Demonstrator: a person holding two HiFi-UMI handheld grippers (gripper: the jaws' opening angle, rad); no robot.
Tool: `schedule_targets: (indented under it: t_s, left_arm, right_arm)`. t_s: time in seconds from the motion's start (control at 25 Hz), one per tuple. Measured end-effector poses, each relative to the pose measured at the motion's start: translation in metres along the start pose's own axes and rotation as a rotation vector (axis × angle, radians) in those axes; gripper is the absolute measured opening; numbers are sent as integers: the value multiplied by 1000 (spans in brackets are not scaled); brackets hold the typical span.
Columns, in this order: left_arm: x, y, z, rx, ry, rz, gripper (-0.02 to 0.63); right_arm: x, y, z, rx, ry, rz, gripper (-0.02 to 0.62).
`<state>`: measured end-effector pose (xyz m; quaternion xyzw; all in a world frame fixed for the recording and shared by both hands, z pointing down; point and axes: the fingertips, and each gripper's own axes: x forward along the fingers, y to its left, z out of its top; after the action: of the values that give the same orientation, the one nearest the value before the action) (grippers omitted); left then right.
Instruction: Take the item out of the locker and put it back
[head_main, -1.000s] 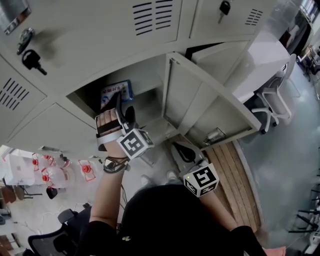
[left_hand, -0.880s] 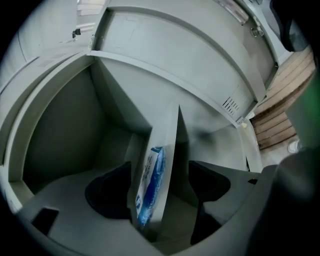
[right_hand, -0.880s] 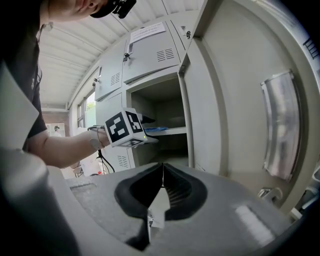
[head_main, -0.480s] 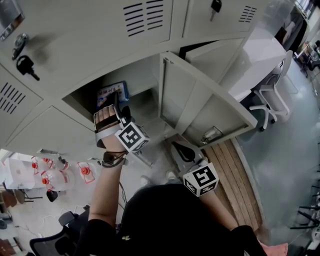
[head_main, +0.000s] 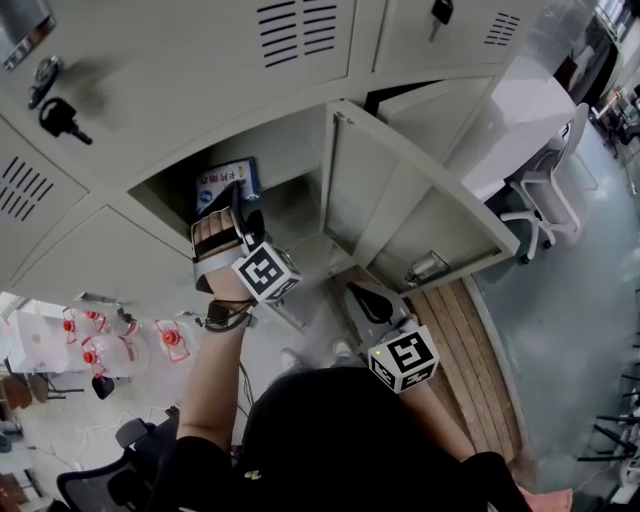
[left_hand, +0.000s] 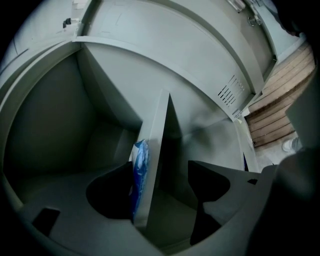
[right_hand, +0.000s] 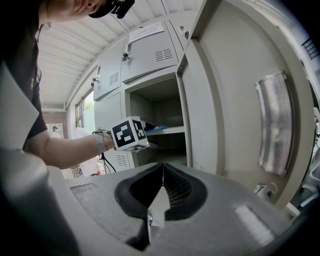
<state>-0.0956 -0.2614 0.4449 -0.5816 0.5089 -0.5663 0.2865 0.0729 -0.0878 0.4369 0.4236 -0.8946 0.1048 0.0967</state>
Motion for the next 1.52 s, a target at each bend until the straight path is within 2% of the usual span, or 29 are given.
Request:
schedule_targets:
  t_s: [0.32,0.48,0.68,1.0,1.24,1.4,1.52]
  left_arm:
    - [-9,0,-1,4,-2,17,320]
    - [-17,8,4,-35,-33,47,222]
    - [-26,14,3,-52,-37,72,149]
    - [-38,10,0,-65,-29,79,135]
    - [-55,13,-2,-125,-33,86,120]
    - [-62,16,-2,-132,-53,93,101]
    - [-72,17,-2,-210,-68,83,86]
  right_arm:
    - [-1,2,-2,7,1,11,-2]
    - [-3,3,-3,10,0,16,-2]
    - [-5,3,-3,11,-3,24,-2]
    - [-7,5,-2,10,-4,47,-1]
    - [-4,10,-2,7,-6,73,0]
    - [-2,14,-1,6,-8,89,-2]
    - [-2,17,-1,4,-8,103,-2]
